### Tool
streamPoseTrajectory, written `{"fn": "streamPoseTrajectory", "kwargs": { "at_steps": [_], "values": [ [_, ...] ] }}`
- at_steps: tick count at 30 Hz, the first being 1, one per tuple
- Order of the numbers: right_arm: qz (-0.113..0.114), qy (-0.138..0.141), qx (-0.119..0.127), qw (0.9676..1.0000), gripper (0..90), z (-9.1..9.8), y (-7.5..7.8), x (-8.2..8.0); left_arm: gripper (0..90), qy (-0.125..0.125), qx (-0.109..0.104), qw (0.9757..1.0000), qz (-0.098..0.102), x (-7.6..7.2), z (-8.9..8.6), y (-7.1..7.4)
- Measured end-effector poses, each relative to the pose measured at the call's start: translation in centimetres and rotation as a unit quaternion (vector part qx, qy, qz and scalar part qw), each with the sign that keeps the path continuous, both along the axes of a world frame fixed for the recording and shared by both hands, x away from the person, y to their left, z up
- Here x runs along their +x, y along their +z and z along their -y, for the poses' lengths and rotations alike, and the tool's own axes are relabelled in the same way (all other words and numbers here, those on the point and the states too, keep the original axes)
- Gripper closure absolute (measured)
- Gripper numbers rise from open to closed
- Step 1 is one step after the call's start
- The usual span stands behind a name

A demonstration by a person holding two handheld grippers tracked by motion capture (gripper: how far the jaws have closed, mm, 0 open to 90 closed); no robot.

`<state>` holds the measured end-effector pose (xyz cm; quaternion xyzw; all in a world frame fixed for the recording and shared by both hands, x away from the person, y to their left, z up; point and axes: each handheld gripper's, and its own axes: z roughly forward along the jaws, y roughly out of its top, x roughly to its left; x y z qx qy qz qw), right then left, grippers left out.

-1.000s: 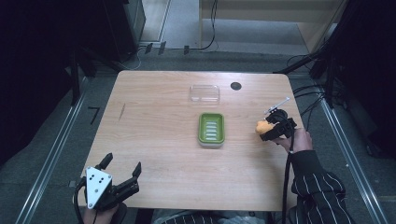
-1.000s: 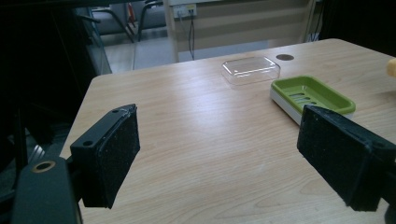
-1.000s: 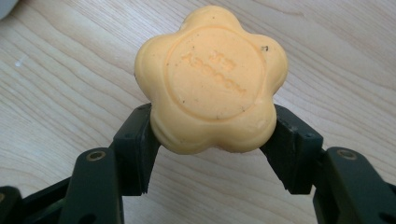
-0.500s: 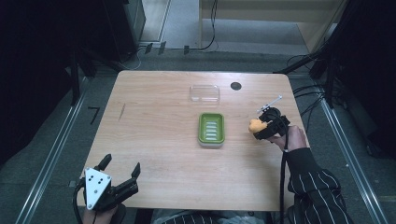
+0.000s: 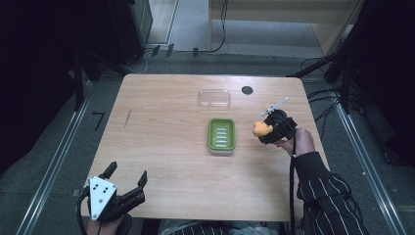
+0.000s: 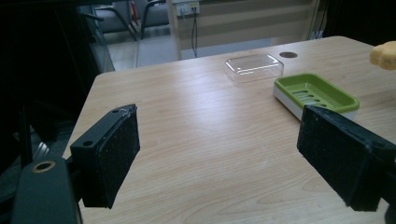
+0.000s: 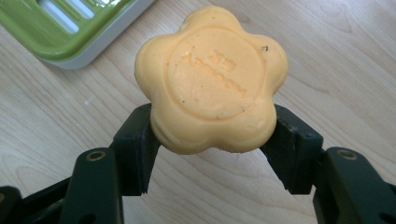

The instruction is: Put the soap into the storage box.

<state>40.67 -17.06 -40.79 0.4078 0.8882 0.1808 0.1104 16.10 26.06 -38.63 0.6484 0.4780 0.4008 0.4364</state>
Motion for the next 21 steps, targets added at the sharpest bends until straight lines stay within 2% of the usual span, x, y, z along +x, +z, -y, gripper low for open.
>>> {"fn": "streamPoseTrajectory", "kwargs": {
  "at_steps": [21],
  "values": [
    [0.014, 0.042, 0.005, 0.9990, 40.3, -3.8, 0.6, 1.0, 13.7, -0.004, -0.002, 1.0000, -0.001, 0.2, 0.2, 0.0]
  ]
}}
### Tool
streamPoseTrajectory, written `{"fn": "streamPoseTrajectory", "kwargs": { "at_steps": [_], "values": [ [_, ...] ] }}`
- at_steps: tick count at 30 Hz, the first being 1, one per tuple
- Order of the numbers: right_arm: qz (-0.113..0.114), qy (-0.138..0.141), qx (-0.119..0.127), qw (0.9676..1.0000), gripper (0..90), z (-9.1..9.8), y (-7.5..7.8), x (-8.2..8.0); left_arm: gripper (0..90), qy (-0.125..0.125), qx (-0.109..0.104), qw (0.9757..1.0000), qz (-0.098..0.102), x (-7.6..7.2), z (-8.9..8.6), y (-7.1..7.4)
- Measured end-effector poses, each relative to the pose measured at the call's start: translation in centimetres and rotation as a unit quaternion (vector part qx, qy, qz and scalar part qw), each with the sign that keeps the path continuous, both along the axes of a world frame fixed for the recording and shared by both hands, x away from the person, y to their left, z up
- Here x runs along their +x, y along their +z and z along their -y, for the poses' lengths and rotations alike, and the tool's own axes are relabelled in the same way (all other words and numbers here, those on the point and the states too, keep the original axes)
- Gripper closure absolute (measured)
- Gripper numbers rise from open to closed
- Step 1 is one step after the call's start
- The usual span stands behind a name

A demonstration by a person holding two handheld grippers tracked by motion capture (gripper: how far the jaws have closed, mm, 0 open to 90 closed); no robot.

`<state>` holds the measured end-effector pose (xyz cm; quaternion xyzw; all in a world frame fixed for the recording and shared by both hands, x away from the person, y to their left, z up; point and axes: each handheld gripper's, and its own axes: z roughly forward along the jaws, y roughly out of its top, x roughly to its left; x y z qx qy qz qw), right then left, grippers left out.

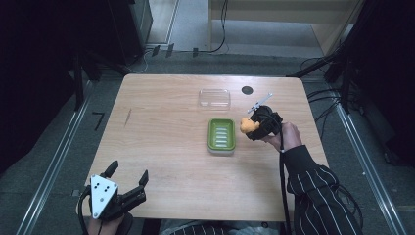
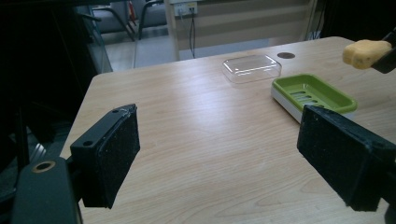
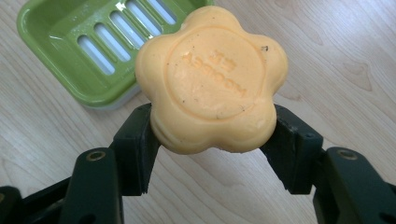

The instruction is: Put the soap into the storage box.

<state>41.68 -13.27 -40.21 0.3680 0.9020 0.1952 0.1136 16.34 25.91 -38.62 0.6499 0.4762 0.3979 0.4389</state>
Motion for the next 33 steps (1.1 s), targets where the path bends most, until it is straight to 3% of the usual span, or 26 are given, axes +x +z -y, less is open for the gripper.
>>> {"fn": "streamPoseTrajectory", "kwargs": {
  "at_steps": [33],
  "values": [
    [0.016, 0.038, 0.006, 0.9991, 40.3, -4.1, 0.0, 0.6, 13.7, -0.005, -0.002, 1.0000, 0.001, 0.2, 0.0, 0.0]
  ]
}}
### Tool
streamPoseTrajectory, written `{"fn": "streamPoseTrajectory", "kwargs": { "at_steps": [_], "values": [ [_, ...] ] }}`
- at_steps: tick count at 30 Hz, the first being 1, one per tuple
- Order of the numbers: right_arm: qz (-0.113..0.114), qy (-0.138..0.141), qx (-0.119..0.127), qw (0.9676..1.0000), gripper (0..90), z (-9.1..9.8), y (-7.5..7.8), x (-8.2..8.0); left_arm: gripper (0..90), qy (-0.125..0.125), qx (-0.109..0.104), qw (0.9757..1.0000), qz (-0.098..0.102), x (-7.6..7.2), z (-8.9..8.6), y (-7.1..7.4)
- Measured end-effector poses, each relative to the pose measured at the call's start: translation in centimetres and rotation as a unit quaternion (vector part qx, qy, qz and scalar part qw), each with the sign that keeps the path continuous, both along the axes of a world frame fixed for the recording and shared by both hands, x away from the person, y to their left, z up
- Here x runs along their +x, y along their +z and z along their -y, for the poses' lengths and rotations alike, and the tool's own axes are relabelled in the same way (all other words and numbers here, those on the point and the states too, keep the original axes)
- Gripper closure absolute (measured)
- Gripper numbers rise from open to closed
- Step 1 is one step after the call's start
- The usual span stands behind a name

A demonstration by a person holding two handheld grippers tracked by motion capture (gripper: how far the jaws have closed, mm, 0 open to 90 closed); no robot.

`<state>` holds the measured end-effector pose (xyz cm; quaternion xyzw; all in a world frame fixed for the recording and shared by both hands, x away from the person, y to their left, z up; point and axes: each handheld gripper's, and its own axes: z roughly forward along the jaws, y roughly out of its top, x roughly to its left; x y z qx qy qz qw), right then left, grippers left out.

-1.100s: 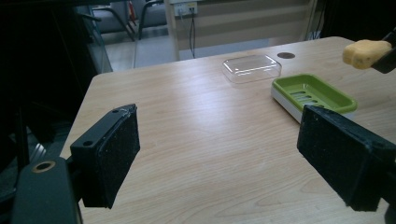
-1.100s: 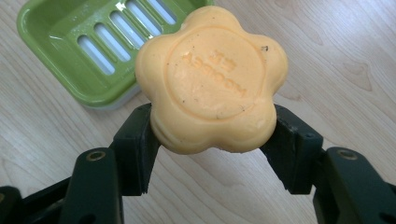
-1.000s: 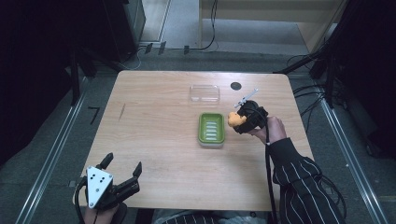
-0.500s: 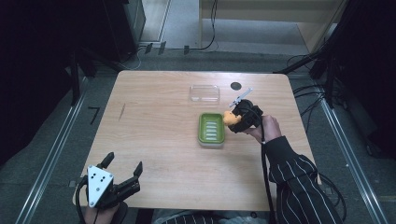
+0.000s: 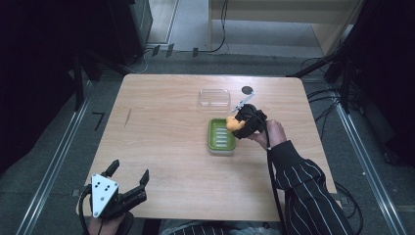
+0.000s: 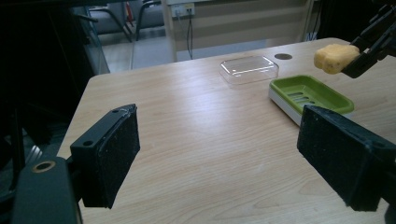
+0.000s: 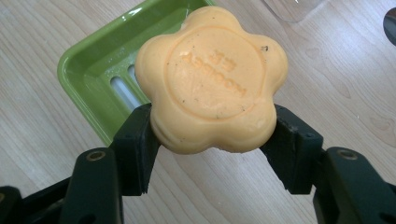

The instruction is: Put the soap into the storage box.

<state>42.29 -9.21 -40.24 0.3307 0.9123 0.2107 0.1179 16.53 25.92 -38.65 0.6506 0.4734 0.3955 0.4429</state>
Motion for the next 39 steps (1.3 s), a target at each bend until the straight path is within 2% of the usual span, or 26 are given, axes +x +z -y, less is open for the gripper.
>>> {"fn": "streamPoseTrajectory", "kwargs": {
  "at_steps": [15, 39],
  "values": [
    [-0.008, 0.011, 0.001, 0.9999, 40.3, -1.5, -0.7, 0.5, 13.7, 0.000, -0.001, 1.0000, 0.000, 0.0, 0.0, 0.0],
    [-0.035, 0.030, -0.027, 0.9986, 40.2, -4.3, -2.9, 1.2, 13.7, 0.001, -0.002, 1.0000, 0.000, 0.0, -0.1, 0.0]
  ]
}}
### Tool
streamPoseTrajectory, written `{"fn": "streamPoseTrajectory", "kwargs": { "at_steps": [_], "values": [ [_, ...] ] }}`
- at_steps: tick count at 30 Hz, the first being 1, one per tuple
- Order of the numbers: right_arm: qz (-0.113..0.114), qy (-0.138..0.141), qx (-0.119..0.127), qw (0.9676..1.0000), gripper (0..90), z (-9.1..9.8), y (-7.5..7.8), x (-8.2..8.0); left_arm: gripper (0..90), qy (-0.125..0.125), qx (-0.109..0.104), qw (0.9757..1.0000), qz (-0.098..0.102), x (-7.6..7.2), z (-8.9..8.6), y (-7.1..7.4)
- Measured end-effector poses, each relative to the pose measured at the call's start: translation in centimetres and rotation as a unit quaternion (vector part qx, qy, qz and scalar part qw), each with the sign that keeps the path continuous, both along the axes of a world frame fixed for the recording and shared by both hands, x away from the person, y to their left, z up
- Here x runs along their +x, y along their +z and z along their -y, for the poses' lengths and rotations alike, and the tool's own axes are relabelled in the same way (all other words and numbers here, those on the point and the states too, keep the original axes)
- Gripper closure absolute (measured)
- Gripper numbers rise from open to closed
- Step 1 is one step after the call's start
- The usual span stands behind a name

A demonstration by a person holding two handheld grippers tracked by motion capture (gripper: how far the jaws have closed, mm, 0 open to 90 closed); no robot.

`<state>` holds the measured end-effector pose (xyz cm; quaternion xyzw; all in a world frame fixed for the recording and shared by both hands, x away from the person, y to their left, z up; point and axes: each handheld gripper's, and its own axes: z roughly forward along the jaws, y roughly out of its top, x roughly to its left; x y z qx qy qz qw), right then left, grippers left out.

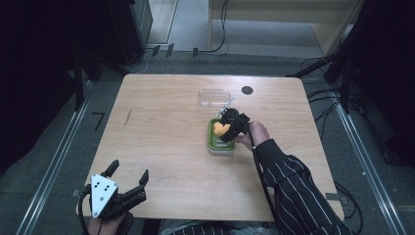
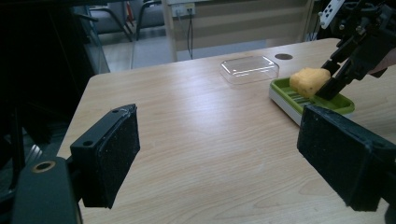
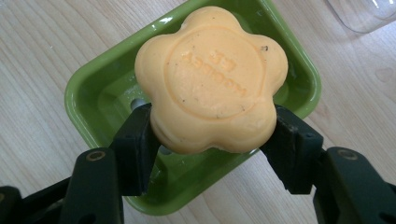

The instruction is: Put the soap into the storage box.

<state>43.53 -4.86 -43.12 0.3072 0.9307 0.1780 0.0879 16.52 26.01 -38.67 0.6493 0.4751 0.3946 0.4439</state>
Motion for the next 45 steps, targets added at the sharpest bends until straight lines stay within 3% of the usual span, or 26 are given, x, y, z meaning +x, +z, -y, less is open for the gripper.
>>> {"fn": "streamPoseTrajectory", "kwargs": {
  "at_steps": [8, 31, 37, 45],
  "values": [
    [-0.007, 0.007, -0.020, 0.9998, 40.2, -0.9, -0.7, 0.0, 13.7, 0.000, 0.000, 1.0000, 0.000, 0.0, 0.0, 0.0],
    [0.003, 0.022, -0.038, 0.9990, 39.4, -1.3, -1.5, -0.1, 13.7, -0.001, 0.000, 1.0000, 0.000, 0.0, -0.1, 0.0],
    [0.011, 0.026, -0.043, 0.9987, 32.1, -1.3, -1.3, -0.2, 13.7, 0.000, 0.000, 1.0000, 0.000, -0.1, -0.1, 0.0],
    [0.014, 0.022, -0.029, 0.9993, 20.6, -1.0, -0.3, -0.6, 13.7, 0.000, -0.002, 1.0000, 0.001, -0.1, -0.1, 0.0]
  ]
}}
